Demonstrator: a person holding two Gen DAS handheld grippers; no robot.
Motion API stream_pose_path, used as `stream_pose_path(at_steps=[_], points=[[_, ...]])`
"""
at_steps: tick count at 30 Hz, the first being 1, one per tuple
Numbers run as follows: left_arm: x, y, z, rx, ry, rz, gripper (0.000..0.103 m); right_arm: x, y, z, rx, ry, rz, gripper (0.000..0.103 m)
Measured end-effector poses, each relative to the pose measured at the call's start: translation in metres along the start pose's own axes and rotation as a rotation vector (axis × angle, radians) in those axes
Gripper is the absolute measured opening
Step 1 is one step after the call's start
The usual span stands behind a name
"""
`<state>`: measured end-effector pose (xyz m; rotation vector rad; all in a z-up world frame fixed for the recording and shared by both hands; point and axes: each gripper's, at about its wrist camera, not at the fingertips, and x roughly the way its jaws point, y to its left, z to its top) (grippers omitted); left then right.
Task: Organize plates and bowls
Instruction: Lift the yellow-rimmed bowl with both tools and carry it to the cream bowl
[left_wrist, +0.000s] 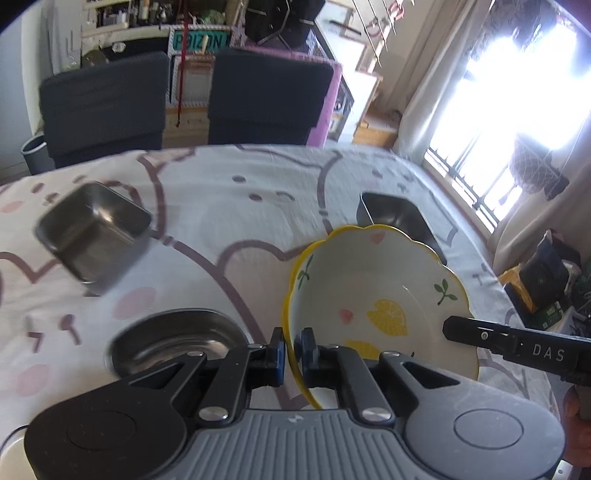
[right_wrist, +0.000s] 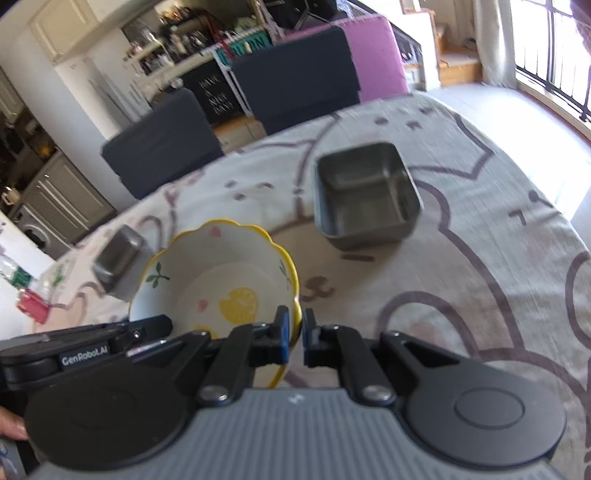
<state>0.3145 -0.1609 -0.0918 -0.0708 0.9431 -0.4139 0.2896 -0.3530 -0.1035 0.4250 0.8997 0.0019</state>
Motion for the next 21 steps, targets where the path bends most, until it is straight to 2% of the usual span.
stream_pose_path(at_steps=[8, 21], points=[[-0.060, 0.037, -0.012, -0.055, -0.065, 0.036, 0.009, -0.021, 0.049, -0.014, -0.051, -0.036, 0.078, 0.008], [-0.135, 0.103, -0.046, -0.149, -0.133, 0.105, 0.009, -0.028, 0.133, -0.042, -0.159, -0.010, 0.197, 0.009]])
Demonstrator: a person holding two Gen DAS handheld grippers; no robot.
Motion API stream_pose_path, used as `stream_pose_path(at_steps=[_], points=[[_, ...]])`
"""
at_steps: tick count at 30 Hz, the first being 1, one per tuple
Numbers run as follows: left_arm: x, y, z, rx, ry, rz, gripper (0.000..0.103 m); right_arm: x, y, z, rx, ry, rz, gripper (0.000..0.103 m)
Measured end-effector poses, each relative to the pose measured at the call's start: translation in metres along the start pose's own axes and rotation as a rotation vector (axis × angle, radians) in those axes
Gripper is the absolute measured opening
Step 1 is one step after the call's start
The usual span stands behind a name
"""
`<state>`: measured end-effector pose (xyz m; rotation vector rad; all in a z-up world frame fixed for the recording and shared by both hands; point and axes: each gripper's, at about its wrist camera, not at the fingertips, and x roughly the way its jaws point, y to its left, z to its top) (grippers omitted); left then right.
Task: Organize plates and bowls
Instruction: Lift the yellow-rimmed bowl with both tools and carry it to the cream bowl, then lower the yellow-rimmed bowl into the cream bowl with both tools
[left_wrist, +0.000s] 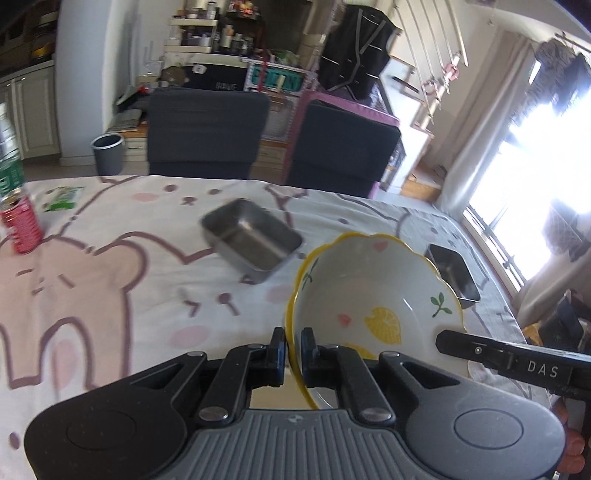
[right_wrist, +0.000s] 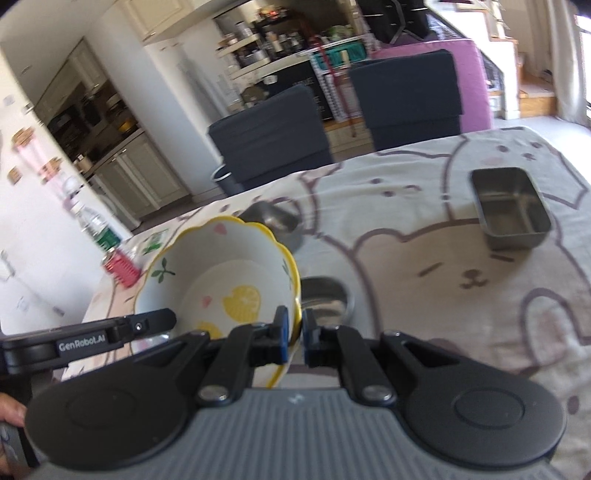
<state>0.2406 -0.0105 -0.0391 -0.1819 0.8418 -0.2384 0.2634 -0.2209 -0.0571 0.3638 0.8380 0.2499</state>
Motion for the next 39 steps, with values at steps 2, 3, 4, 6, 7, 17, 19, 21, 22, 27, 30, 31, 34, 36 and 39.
stream_pose_path(at_steps=[2, 3, 4, 6, 7, 17, 19, 21, 22, 27, 30, 31, 34, 36, 39], points=[[-0.008, 0.011, -0.003, -0.016, -0.010, 0.007, 0.008, 0.002, 0.011, -0.003, -0.016, 0.009, 0.016, 0.009], [-0.012, 0.016, -0.005, -0.026, -0.014, 0.009, 0.008, 0.004, 0.017, -0.004, -0.024, 0.015, 0.025, 0.009], [-0.016, 0.022, -0.007, -0.037, -0.017, 0.010, 0.008, 0.005, 0.022, -0.006, -0.030, 0.020, 0.034, 0.009], [-0.023, 0.032, -0.011, -0.051, -0.021, 0.015, 0.008, 0.009, 0.030, -0.008, -0.037, 0.033, 0.048, 0.009], [-0.026, 0.036, -0.013, -0.053, -0.022, 0.017, 0.009, 0.011, 0.034, -0.010, -0.042, 0.039, 0.056, 0.009], [-0.038, 0.075, -0.042, -0.085, 0.021, 0.020, 0.008, 0.026, 0.066, -0.027, -0.125, 0.126, 0.089, 0.010], [-0.036, 0.082, -0.047, -0.079, 0.036, 0.022, 0.008, 0.031, 0.066, -0.030, -0.110, 0.161, 0.097, 0.010], [-0.031, 0.087, -0.052, -0.080, 0.059, 0.025, 0.008, 0.040, 0.063, -0.035, -0.088, 0.206, 0.107, 0.010], [-0.029, 0.089, -0.055, -0.077, 0.070, 0.028, 0.008, 0.044, 0.066, -0.041, -0.079, 0.227, 0.108, 0.010], [-0.016, 0.090, -0.064, -0.045, 0.126, 0.045, 0.008, 0.059, 0.072, -0.056, -0.104, 0.291, 0.078, 0.010], [-0.009, 0.092, -0.066, -0.052, 0.151, 0.039, 0.008, 0.064, 0.070, -0.057, -0.101, 0.307, 0.066, 0.010], [-0.006, 0.092, -0.066, -0.053, 0.159, 0.037, 0.008, 0.065, 0.069, -0.057, -0.100, 0.312, 0.063, 0.010], [0.001, 0.090, -0.066, -0.053, 0.180, 0.035, 0.008, 0.068, 0.065, -0.058, -0.099, 0.326, 0.055, 0.010], [0.006, 0.088, -0.065, -0.043, 0.196, 0.035, 0.008, 0.066, 0.064, -0.059, -0.096, 0.333, 0.049, 0.010], [0.012, 0.086, -0.065, -0.027, 0.219, 0.033, 0.008, 0.070, 0.062, -0.057, -0.093, 0.339, 0.036, 0.010]])
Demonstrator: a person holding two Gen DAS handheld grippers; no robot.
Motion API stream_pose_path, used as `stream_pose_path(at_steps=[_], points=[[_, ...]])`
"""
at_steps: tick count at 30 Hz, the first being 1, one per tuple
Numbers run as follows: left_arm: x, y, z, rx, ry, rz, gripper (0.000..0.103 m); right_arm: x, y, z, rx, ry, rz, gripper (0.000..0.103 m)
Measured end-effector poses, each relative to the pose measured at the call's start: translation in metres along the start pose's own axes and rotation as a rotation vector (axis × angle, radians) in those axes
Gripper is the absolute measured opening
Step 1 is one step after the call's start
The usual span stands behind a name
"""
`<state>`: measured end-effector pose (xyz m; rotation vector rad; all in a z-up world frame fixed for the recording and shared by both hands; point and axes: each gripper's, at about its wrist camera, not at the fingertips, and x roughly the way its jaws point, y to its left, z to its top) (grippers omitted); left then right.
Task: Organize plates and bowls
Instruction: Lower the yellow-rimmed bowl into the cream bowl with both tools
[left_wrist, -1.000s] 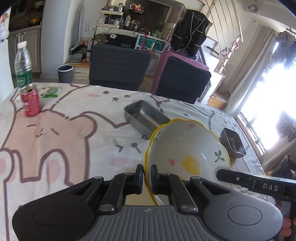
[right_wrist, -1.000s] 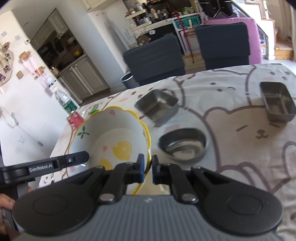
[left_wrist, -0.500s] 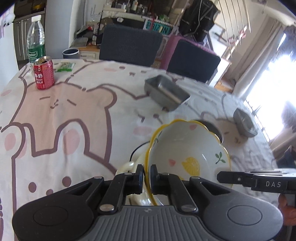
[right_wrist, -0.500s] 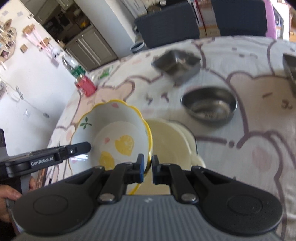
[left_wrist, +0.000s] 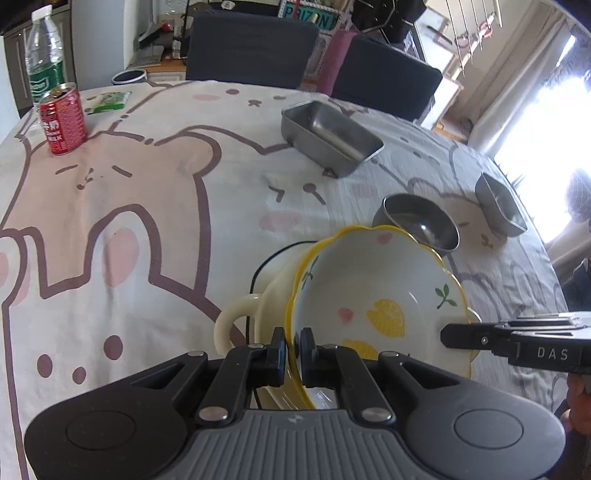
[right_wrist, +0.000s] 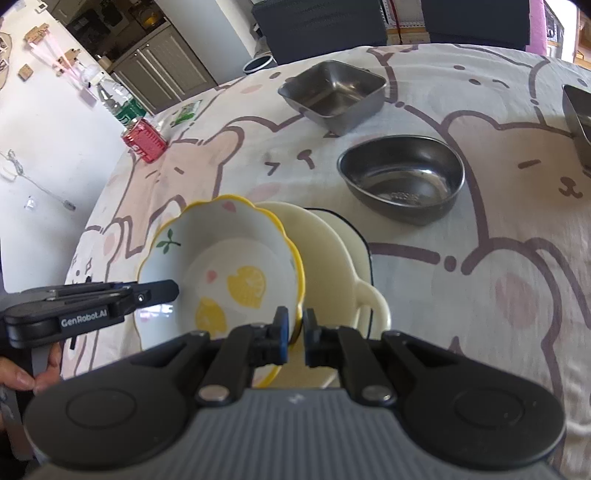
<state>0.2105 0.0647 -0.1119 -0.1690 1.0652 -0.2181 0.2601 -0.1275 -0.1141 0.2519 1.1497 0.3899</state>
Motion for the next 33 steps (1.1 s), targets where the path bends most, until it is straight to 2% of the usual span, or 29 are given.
stream_pose_path(at_steps=[12, 33], points=[[0.009, 0.004, -0.003, 0.015, 0.046, -0.008, 0.009, 0.007, 0.003, 0.002, -0.014, 0.039, -0.027, 0.010], [0.017, 0.000, -0.004, 0.036, 0.081, -0.022, 0.010, 0.008, -0.001, 0.004, 0.010, 0.042, -0.041, 0.009]])
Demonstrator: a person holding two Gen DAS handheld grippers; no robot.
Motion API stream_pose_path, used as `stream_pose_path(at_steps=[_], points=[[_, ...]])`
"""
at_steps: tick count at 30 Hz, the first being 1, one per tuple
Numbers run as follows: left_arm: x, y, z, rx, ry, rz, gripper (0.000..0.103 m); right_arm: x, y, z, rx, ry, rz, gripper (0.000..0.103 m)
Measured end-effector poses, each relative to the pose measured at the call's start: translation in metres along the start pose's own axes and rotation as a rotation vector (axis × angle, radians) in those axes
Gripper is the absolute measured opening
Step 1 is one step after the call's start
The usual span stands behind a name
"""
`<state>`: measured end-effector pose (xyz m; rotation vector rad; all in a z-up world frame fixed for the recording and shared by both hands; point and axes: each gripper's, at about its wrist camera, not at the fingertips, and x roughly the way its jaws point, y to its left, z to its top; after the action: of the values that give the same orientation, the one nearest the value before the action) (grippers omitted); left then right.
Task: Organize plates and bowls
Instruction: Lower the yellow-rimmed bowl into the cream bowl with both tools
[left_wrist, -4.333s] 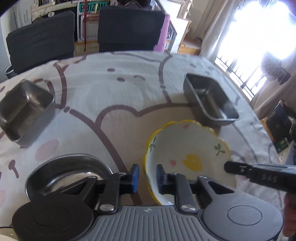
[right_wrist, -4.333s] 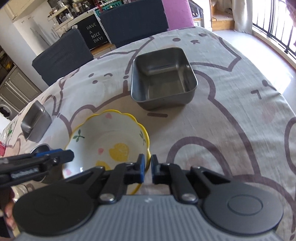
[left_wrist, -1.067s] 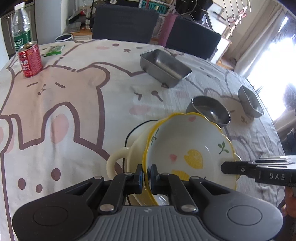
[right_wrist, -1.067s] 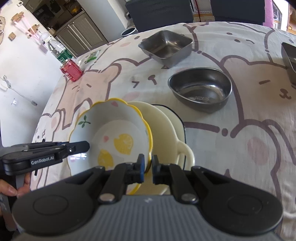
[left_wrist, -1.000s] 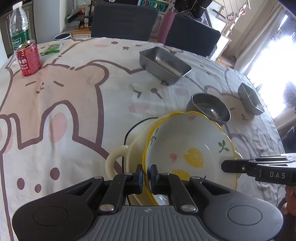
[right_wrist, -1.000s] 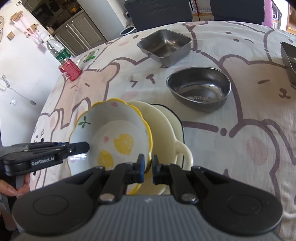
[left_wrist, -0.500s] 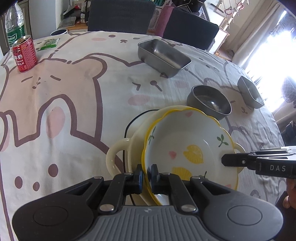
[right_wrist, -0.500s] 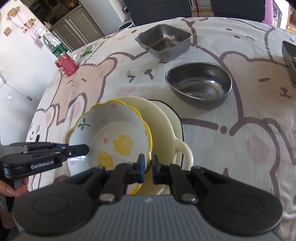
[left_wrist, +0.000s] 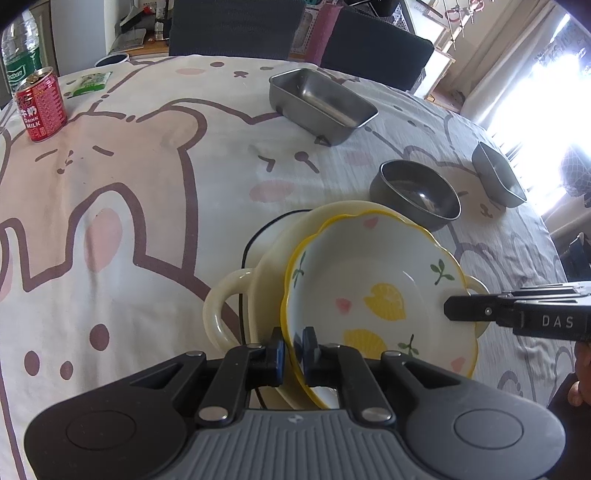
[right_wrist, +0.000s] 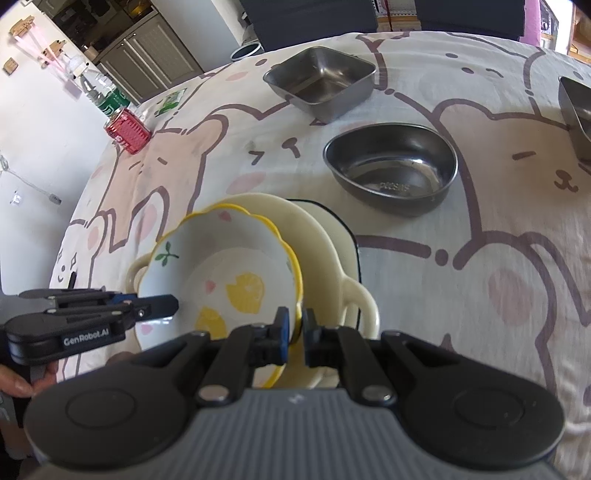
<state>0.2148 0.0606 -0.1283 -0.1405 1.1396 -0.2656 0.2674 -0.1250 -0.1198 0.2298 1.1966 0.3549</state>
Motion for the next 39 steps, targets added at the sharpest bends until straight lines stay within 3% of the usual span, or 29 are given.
stream_pose_path(at_steps=[8, 12, 15, 39], points=[[0.001, 0.002, 0.002, -0.009, 0.003, -0.002, 0.011, 0.001, -0.003, 0.000, 0.008, -0.007, -0.019, 0.008], [0.001, 0.002, 0.001, -0.004, 0.000, -0.006, 0.011, -0.005, -0.007, 0.001, 0.030, -0.028, -0.015, 0.000], [0.001, 0.001, 0.001, 0.002, 0.001, -0.006, 0.011, -0.009, -0.006, 0.002, 0.029, -0.042, 0.042, 0.000], [-0.009, 0.008, 0.003, -0.028, -0.011, -0.028, 0.010, -0.007, -0.004, 0.000, 0.003, -0.021, 0.035, 0.003]])
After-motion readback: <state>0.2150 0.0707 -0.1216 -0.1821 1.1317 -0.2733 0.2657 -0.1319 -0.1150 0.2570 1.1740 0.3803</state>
